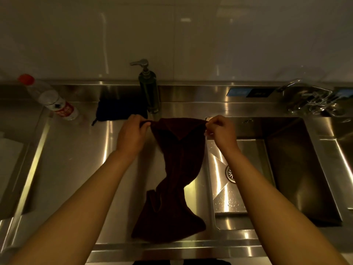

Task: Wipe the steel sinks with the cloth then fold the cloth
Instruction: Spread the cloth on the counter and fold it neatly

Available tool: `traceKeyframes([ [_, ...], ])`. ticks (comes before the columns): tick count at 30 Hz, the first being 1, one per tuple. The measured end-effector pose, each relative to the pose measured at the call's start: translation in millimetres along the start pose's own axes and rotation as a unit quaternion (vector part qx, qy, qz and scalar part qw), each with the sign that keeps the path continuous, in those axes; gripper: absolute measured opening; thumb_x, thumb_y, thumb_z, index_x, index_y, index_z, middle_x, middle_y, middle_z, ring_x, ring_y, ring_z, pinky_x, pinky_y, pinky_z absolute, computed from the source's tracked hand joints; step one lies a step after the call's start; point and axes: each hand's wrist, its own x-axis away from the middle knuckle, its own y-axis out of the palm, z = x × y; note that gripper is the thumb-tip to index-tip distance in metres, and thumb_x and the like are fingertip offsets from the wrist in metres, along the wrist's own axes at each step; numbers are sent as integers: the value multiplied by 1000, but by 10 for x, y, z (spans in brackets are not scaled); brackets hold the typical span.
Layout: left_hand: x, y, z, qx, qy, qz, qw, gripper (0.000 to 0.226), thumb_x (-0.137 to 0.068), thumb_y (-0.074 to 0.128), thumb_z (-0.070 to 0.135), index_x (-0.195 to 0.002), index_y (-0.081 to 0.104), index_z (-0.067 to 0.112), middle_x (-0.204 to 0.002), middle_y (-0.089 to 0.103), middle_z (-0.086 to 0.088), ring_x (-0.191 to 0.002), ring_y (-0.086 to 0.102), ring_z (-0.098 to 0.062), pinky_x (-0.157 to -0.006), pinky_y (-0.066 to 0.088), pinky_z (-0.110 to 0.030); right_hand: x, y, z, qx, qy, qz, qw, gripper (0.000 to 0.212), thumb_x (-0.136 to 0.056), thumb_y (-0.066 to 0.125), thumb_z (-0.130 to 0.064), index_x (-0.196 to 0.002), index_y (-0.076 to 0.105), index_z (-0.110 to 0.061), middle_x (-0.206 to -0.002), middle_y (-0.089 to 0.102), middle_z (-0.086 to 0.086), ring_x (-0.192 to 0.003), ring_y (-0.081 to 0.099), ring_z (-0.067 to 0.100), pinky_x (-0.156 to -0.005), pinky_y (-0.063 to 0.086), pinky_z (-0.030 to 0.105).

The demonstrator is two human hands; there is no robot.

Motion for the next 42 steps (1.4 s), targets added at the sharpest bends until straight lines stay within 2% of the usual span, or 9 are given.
traceKeyframes([
  [7,-112,-567,5,-3,-5,56,998,23,-104,60,35,-104,69,14,-93,64,4,-86,58,-11,-65,36,-16,-32,-24,-105,13,-44,56,997,7,-86,65,-17,-81,65,-13,-73,70,11,-64,68,21,-58,52,30],
  [10,-237,-571,44,-7,-10,79,997,18,-103,61,31,-107,68,15,-98,64,4,-89,57,-8,-67,35,-10,-181,66,-44,31,-9,82,996,7,-89,65,-19,-86,67,-13,-77,72,9,-68,71,22,-65,59,38],
  [14,-253,-324,105,-22,-31,55,998,22,-101,61,17,-122,64,11,-120,62,-9,-105,61,-21,-85,47,-30,-278,175,153,192,46,110,974,15,-97,63,-22,-103,65,-8,-101,68,6,-92,66,22,-80,54,36],
  [19,211,155,109,-60,-4,-109,992,16,-100,61,19,-111,70,12,-112,64,-9,-102,63,-28,-81,49,-35,-92,367,374,302,-96,-60,946,17,-89,67,-6,-104,72,-10,-110,64,8,-96,63,20,-82,49,29],
  [23,577,426,-14,-127,-14,-229,965,43,-96,70,29,-136,62,17,-134,54,-7,-124,52,-28,-96,48,-38,-31,534,500,334,-148,-152,918,28,-86,76,-11,-113,71,-13,-117,56,4,-102,55,13,-85,39,20],
  [28,686,546,-186,-134,-3,-218,967,35,-93,73,21,-126,67,13,-129,53,-6,-122,48,-27,-90,47,-35,15,675,602,439,-155,-202,861,32,-80,82,-28,-107,69,-17,-116,52,3,-108,50,22,-84,49,33],
  [33,723,505,-255,-141,17,-201,969,9,-96,64,5,-101,71,7,-107,60,-6,-104,54,-24,-73,31,-25,239,593,708,437,-162,-187,865,27,-84,77,-21,-108,67,-17,-118,50,1,-109,48,23,-86,49,34],
  [39,1250,262,-283,-139,-6,-323,936,6,-94,68,28,-97,69,23,-99,62,5,-95,63,-18,-72,45,-30,724,333,904,472,-165,-319,805,30,-77,82,-37,-100,64,-28,-110,44,-9,-100,48,12,-79,46,27],
  [42,1425,161,-290,-124,-18,-341,931,11,-91,71,41,-94,69,31,-92,64,13,-84,61,-9,-69,44,-27,805,313,910,456,-155,-316,818,25,-80,80,-40,-100,68,-30,-104,48,-12,-94,54,11,-74,41,24],
])
